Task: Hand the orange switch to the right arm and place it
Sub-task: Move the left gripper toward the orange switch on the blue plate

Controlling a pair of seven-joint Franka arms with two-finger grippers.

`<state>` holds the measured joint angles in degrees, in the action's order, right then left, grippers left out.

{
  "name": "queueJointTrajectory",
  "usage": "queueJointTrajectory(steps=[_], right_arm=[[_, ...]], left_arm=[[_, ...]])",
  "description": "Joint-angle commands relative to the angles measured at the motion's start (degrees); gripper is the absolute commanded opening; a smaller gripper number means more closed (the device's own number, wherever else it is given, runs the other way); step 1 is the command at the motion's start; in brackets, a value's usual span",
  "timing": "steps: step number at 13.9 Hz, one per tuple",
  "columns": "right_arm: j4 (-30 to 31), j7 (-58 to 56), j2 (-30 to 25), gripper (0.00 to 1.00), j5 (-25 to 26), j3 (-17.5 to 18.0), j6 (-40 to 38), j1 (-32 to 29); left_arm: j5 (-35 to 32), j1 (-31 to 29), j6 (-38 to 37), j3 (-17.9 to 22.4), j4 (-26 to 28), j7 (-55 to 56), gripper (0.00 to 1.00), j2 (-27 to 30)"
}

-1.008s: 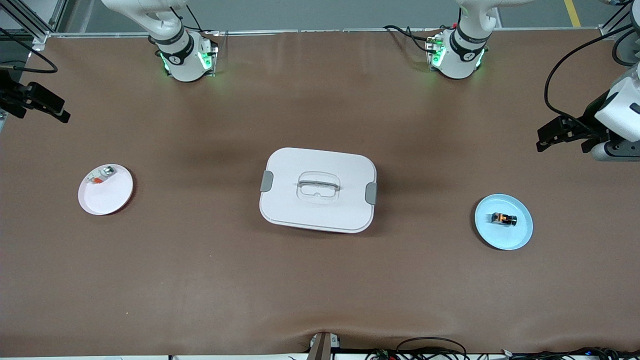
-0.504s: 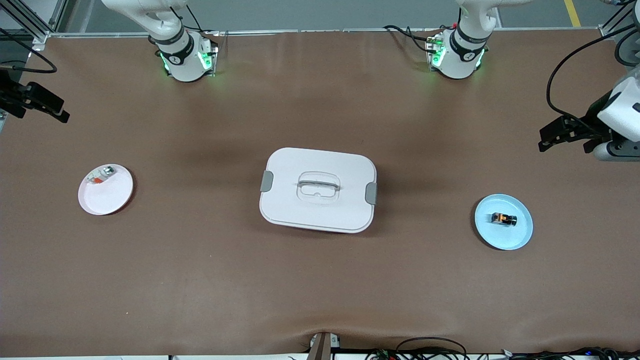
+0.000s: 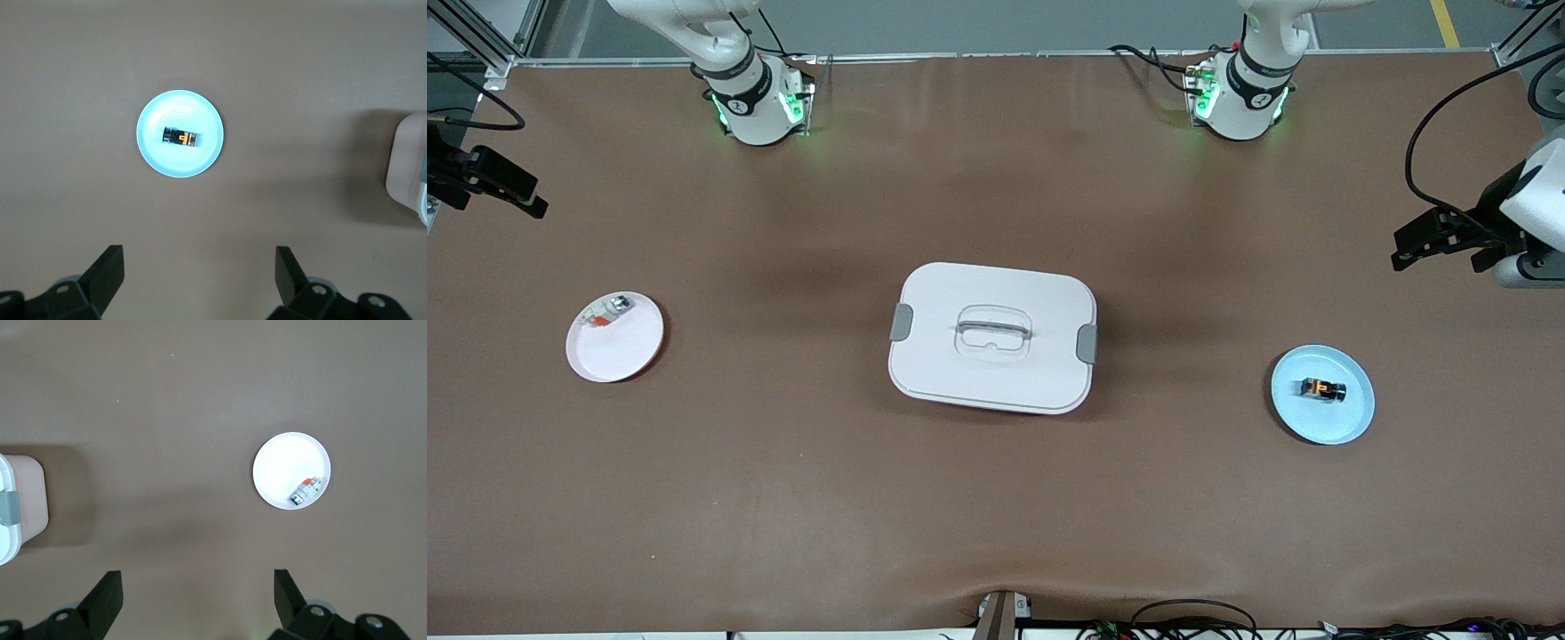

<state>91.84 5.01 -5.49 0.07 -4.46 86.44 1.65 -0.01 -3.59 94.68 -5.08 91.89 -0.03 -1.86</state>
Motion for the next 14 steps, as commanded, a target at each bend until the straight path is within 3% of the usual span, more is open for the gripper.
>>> queueJointTrajectory(steps=[1, 6, 11, 14], right_arm=[[0.7, -0.36, -1.19, 1.0, -1.04, 0.15, 0.4, -0.07], [0.79, -0.27, -1.28, 1.0, -1.04, 0.24, 0.22, 0.02], [0.88, -0.27, -1.19, 1.0, -1.04, 0.24, 0.05, -0.16], [0.88, -0.36, -1.11, 1.0, -0.43, 0.07, 0.13, -0.42]], left_arm=[[-0.78, -0.8, -0.99, -0.02, -1.36, -0.94, 1.0, -2.96], [-1.83, -2.11, 2.26, 0.07, 0.13, -1.02, 1.0, -6.66], [-4.38, -2.12, 13.14, -0.02, 9.17, -1.98, 1.0, -6.66], [-4.3, -3.6, 24.2, -0.02, 16.46, -4.1, 1.0, -6.66]])
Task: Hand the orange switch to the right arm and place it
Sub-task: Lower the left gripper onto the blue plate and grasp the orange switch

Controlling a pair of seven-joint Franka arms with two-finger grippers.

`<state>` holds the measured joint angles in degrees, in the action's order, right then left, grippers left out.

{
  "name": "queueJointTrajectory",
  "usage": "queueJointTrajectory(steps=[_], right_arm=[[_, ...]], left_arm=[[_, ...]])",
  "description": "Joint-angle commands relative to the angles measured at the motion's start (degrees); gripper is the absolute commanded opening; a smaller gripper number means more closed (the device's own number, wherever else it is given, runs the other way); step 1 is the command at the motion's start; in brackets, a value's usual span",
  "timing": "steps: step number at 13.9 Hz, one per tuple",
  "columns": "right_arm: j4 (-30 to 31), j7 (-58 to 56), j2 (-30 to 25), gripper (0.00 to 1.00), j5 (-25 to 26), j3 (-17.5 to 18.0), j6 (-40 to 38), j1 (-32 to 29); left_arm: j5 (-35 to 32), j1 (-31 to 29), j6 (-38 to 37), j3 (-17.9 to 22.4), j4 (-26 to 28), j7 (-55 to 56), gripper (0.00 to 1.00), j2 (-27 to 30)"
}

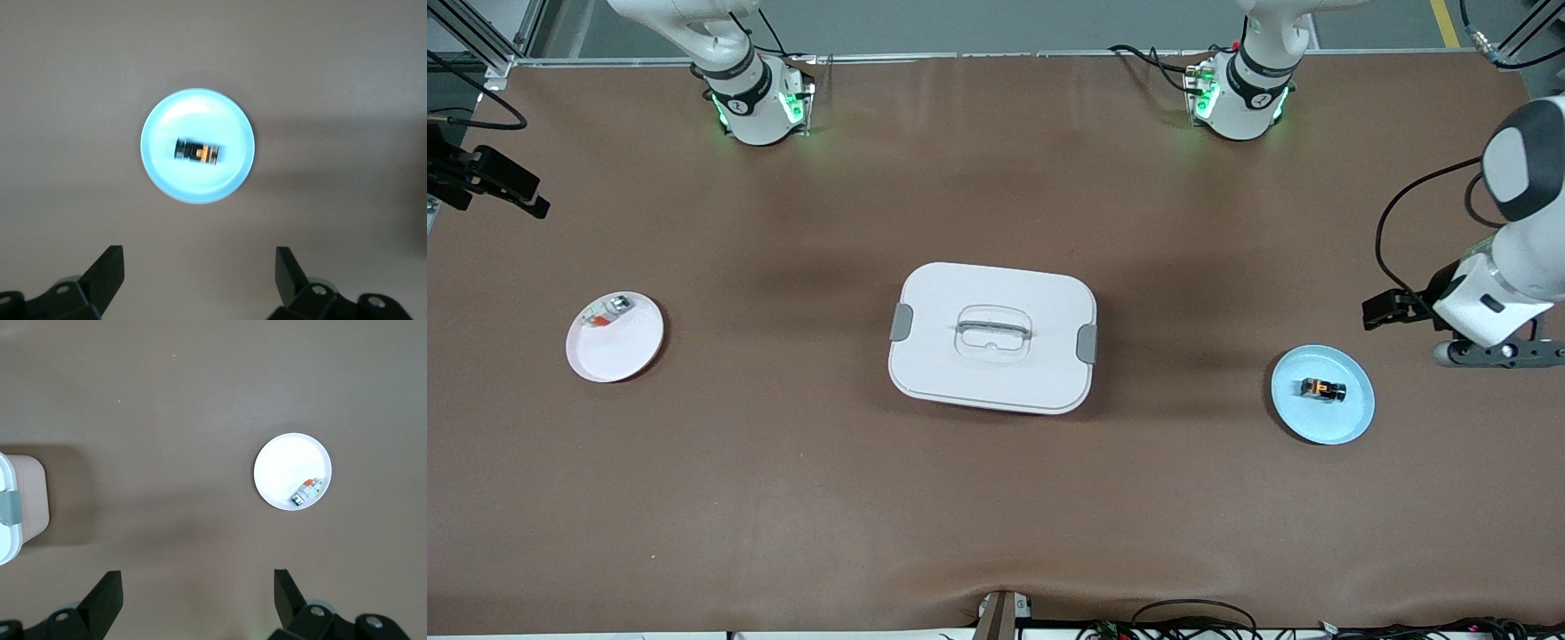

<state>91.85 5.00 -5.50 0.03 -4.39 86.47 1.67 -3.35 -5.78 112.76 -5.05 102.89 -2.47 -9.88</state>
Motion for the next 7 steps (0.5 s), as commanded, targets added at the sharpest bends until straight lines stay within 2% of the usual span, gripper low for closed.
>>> queueJointTrajectory(steps=[1, 4, 7], right_arm=[[0.88, -0.34, -1.09, 1.0, -0.29, -0.01, 0.27, -0.44], [0.79, -2.27, -1.0, 1.0, -0.03, -0.09, 0.8, -0.44], [0.87, -2.36, -1.18, 1.0, 0.06, -0.09, 0.72, -0.44]], left_arm=[[-1.04, -1.87, 9.47, -0.14, 7.48, -3.23, 1.0, 1.18], [-0.96, -3.71, 13.44, -0.14, 8.21, -10.78, 1.0, -2.5], [-1.04, -3.98, 16.7, -0.14, 8.21, -12.12, 1.0, -6.19]])
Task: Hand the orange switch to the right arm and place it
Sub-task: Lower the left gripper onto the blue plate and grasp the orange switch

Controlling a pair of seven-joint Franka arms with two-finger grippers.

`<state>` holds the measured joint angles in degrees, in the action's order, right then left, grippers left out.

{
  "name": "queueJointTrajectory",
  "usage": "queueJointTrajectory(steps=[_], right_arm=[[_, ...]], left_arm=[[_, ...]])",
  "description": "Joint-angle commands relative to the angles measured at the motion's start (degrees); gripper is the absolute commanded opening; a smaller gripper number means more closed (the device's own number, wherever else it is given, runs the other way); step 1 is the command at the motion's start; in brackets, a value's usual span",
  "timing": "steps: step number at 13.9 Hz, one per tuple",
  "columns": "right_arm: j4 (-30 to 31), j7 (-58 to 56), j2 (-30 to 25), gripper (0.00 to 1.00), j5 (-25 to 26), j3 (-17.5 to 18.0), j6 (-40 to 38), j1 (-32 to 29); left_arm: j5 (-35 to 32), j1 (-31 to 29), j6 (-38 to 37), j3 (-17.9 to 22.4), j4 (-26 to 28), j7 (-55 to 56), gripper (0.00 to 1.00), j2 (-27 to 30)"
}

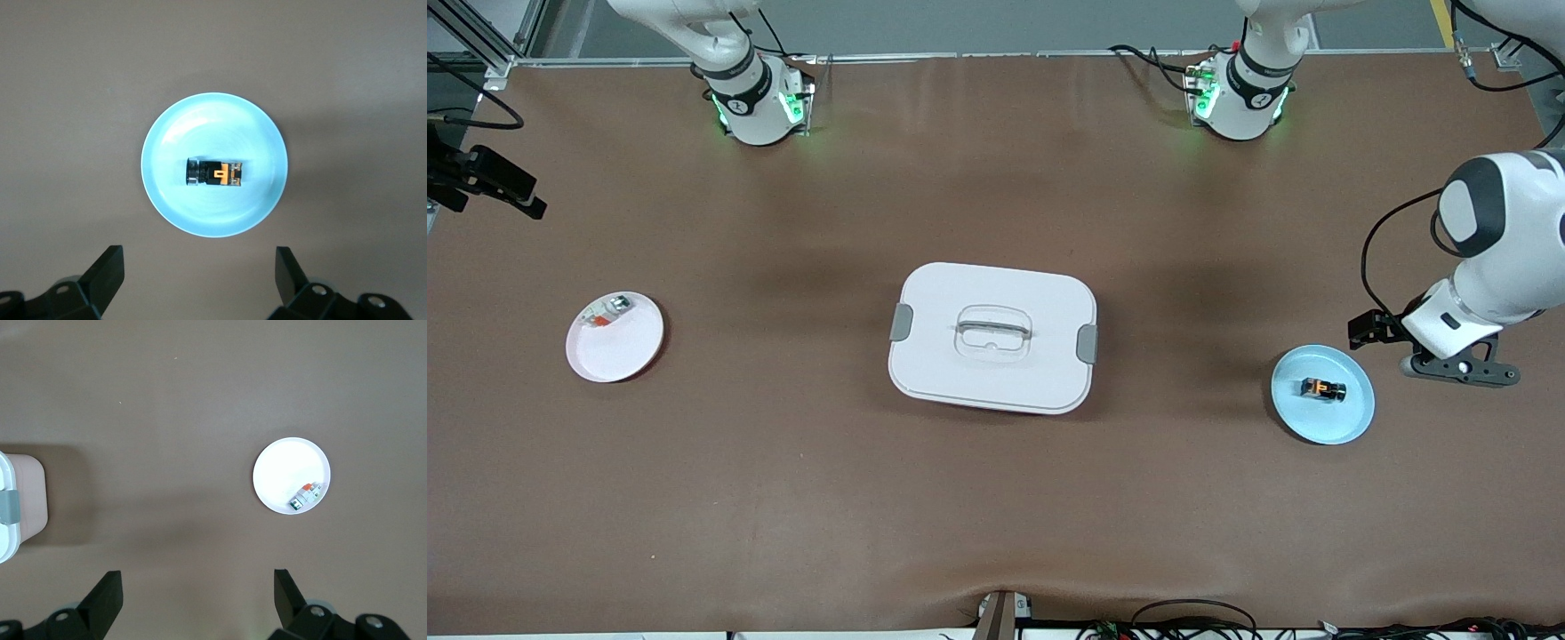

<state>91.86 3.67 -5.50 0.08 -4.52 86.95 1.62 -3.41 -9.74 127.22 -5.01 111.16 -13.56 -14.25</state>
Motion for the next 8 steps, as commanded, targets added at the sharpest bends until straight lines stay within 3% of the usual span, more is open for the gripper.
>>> queueJointTrajectory(steps=[1, 8], right_arm=[[0.95, -1.03, -1.18, 1.0, 0.01, 0.12, 0.24, -0.39], [1.13, -1.03, -1.35, 1.0, -0.08, 0.39, -1.34, 0.05]], left_arm=[[-0.89, 0.15, 3.9, -0.18, -0.15, -1.38, 1.0, -3.23], [-3.27, 0.68, 12.77, -0.18, -1.2, -1.38, 1.0, -12.1]])
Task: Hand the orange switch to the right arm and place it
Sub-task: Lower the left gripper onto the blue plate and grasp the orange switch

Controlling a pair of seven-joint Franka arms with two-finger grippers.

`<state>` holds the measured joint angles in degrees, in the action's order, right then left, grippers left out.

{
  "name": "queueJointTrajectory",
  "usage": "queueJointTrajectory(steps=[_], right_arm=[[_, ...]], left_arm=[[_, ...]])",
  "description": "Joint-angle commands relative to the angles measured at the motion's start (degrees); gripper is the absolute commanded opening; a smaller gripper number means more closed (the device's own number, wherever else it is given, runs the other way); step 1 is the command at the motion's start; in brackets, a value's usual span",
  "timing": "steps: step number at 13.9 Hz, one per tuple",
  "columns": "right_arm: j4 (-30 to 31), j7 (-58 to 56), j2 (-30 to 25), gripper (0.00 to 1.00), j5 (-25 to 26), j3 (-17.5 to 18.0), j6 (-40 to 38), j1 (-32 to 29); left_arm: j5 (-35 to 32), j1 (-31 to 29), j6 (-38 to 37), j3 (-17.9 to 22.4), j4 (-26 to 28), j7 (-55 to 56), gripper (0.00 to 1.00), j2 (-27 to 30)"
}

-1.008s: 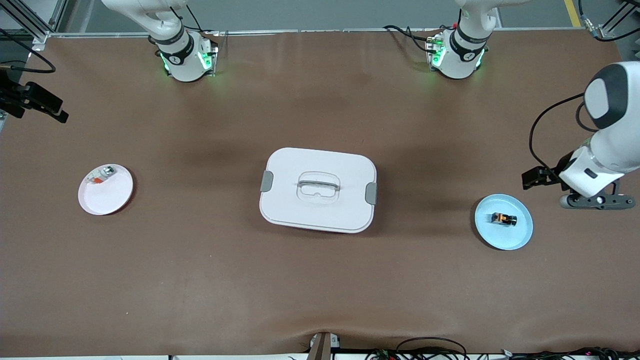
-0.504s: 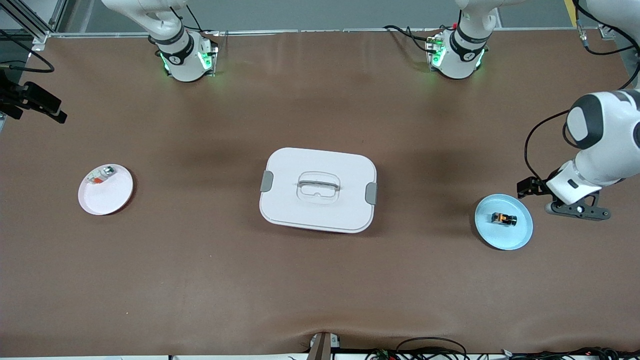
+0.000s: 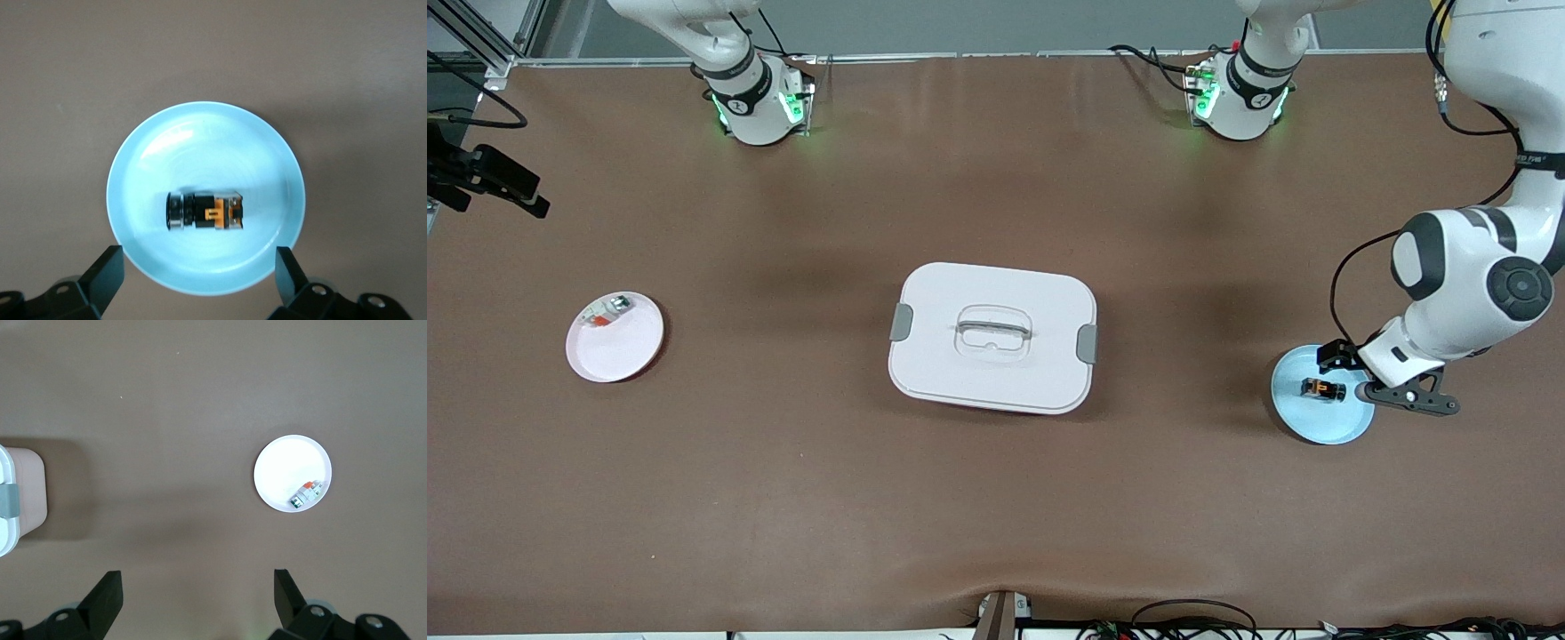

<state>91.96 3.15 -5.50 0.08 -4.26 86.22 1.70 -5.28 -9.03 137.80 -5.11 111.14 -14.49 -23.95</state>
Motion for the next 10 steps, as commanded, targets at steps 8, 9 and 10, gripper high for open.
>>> queueJointTrajectory(steps=[8, 9, 10], right_arm=[[0.94, -0.42, -1.18, 1.0, -0.08, 0.12, -0.09, -0.03], [0.85, -0.42, -1.09, 1.0, -0.08, 0.12, 0.0, -0.03], [0.85, -0.42, -1.09, 1.0, -0.08, 0.12, 0.08, -0.03]], left_arm=[[-3.5, -0.47, 4.84, 0.02, -1.19, -0.36, 1.0, -6.98], [-3.94, -0.29, 4.84, 0.02, -1.27, -0.36, 1.0, -7.33], [-3.95, -0.29, 5.28, 0.02, -1.45, -0.27, 1.0, -7.77]])
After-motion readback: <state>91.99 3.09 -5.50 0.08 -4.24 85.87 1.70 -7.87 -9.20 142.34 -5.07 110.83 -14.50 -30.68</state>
